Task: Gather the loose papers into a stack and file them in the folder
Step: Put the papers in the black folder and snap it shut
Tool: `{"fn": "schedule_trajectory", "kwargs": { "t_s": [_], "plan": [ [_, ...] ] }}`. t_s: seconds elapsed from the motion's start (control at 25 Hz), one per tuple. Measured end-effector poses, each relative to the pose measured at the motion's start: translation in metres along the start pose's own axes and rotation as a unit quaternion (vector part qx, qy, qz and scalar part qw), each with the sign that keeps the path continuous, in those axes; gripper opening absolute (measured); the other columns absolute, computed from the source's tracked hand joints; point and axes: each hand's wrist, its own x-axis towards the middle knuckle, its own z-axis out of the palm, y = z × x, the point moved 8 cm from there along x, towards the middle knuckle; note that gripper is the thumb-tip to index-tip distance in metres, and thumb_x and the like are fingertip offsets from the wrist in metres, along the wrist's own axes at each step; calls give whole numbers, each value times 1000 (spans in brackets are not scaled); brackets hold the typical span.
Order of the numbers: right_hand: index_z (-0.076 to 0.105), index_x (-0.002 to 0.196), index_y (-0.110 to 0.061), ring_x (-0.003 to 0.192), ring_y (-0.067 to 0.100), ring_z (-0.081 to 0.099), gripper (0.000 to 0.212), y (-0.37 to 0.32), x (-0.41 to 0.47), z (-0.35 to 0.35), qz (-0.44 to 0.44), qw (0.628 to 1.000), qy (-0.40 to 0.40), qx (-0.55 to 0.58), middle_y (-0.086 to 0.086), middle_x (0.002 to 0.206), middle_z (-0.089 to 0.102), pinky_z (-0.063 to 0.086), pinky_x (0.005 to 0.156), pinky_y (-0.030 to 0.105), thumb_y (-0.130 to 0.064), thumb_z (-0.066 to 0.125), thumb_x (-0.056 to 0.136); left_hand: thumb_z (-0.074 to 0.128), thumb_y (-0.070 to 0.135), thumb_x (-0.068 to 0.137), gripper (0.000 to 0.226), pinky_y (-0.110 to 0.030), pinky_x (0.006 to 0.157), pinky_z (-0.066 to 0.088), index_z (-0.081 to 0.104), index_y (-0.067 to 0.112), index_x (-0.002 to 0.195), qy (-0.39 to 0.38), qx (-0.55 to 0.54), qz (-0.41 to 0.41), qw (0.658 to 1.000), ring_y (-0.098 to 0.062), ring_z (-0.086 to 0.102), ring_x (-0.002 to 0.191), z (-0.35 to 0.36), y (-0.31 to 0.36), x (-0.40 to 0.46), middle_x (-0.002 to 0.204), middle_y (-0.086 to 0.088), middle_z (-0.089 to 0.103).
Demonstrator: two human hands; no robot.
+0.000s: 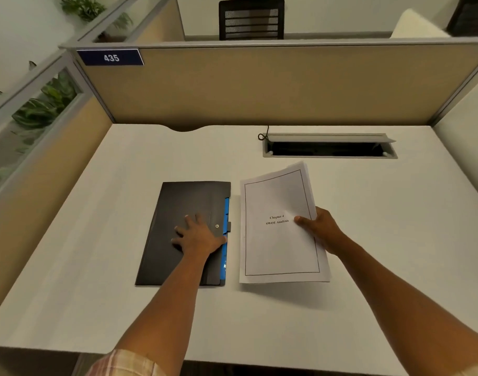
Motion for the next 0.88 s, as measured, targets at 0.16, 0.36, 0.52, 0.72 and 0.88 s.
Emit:
{"fn": "schedule_trajectory", "kwargs": {
  "t_s": [0.16,0.36,0.52,0.72,0.88],
  "plan": [
    [68,92,-29,79,15,74,12,5,-3,7,9,1000,7,-1,-5,92,76,61,72,35,-22,75,85,70,70,65,121,-70,105,23,6,18,153,-26,-8,-3,1000,-53,5,142,13,-1,1,162,-14,-3],
    [69,91,-30,74,11,74,13,12,-6,7,16,1000,21,4,-8,86,77,59,60,25,-21,75,84,69,60,74,105,-62,105,32,14,14,150,-48,0,10,999,-54,11,140,10,4,3,160,-21,4],
    [69,92,-29,73,11,74,13,15,-7,6,22,999,28,8,-11,83,77,57,57,22,-20,75,84,66,44,83,76,-51,100,45,31,12,142,-34,17,98,995,-37,47,126,0,26,0,133,-20,51],
    [69,92,-29,74,12,75,14,19,-6,8,27,999,30,14,-8,86,77,60,63,27,-20,75,84,62,11,88,46,-28,58,51,42,13,130,49,-16,209,977,-14,59,65,-24,45,-18,80,-3,58],
    [68,90,-30,72,10,74,13,20,-4,10,24,999,28,15,-12,82,76,59,61,25,-21,75,83,51,20,97,22,-23,72,50,58,10,115,101,131,222,961,-12,59,79,-26,49,-27,111,-9,61]
  ]
}}
